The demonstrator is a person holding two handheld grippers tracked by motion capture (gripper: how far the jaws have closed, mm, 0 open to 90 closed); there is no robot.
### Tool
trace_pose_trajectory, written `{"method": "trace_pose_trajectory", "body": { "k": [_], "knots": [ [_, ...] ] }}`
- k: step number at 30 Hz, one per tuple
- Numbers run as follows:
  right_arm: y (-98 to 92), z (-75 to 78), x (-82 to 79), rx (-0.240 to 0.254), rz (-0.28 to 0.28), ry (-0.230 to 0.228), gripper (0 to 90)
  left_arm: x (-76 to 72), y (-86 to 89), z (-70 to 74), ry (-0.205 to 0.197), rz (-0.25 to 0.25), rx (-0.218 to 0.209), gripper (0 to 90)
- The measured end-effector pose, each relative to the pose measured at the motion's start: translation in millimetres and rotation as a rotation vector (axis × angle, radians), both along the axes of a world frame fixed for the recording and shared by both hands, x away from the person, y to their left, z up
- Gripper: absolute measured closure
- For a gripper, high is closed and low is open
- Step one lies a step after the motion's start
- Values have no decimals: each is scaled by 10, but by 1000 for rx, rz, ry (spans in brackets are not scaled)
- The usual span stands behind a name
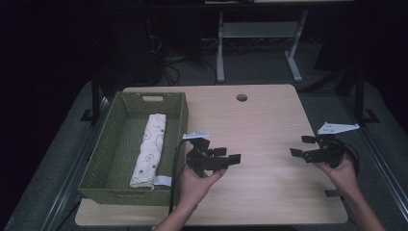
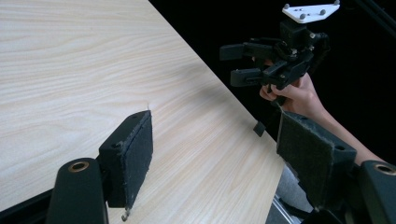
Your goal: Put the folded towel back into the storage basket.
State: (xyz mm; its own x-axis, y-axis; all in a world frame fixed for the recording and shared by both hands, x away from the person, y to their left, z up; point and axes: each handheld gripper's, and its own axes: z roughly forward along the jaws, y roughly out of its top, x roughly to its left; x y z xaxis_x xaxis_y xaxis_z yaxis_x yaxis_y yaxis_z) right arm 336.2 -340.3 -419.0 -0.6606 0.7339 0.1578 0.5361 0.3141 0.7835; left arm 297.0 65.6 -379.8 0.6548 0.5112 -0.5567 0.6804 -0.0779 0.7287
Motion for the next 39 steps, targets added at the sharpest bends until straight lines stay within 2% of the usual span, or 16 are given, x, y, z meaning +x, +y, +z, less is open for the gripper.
{"method": "trace_pose_trajectory", "body": {
  "k": [7, 12, 18, 25, 35, 39],
  "knots": [
    [-91, -55, -111, 9, -17, 0, 181, -16, -33, -91, -11, 10, -4, 268],
    [-140, -111, -191, 7, -28, -3, 181, -21, -53, -139, -20, 11, 10, 268],
    [-152, -184, -271, 8, -35, 8, 181, -48, -93, -199, -40, 14, 29, 268],
    [-147, -269, -374, -7, -33, 7, 181, -78, -145, -292, -42, 9, 44, 268],
    [-178, -313, -543, 8, -49, -13, 181, -132, -200, -400, -58, 8, 67, 268],
    [-170, -332, -581, 15, -49, 0, 181, -142, -203, -426, -60, 9, 66, 268]
  ]
}}
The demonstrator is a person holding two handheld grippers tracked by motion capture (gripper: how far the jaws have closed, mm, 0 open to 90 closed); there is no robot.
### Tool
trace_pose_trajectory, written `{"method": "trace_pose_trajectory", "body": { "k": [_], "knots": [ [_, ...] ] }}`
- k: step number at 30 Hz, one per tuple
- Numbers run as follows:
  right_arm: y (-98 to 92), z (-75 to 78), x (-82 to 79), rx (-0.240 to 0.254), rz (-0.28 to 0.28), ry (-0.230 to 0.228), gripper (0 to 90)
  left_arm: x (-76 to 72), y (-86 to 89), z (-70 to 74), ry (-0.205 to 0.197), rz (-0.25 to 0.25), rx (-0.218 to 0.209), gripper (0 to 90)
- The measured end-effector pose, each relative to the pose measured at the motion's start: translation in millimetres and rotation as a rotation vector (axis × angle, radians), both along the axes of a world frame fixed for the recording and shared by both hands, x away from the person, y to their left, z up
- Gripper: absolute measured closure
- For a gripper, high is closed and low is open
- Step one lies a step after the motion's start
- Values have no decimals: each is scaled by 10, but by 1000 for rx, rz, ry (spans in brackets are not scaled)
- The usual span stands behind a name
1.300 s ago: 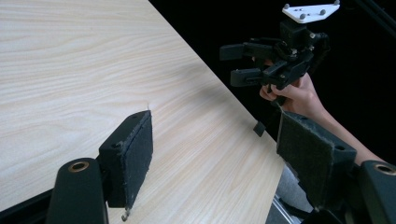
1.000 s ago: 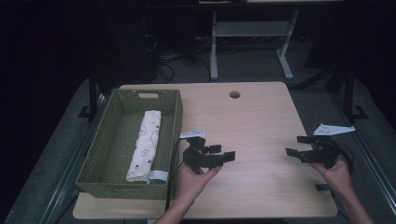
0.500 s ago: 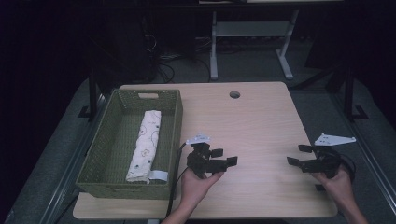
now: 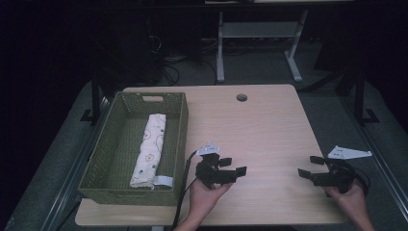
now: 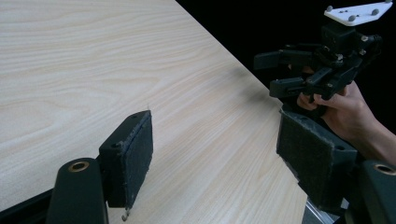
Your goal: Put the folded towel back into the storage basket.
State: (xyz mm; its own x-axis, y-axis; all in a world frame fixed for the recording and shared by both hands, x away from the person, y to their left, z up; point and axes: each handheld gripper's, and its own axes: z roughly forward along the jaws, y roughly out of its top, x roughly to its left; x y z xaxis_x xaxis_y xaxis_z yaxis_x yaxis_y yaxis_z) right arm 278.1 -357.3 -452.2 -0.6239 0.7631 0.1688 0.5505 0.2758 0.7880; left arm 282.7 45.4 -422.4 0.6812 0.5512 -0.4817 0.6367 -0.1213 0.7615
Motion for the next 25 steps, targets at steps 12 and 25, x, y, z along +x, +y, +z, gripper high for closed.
{"method": "trace_pose_trajectory", "body": {
  "k": [12, 25],
  "knots": [
    [50, -3, -159, -26, -2, -20, 180, -58, -21, -40, -17, 5, 3, 267],
    [5, 49, -283, 12, -54, -80, 177, -84, -10, -29, -30, -4, 1, 266]
  ]
}}
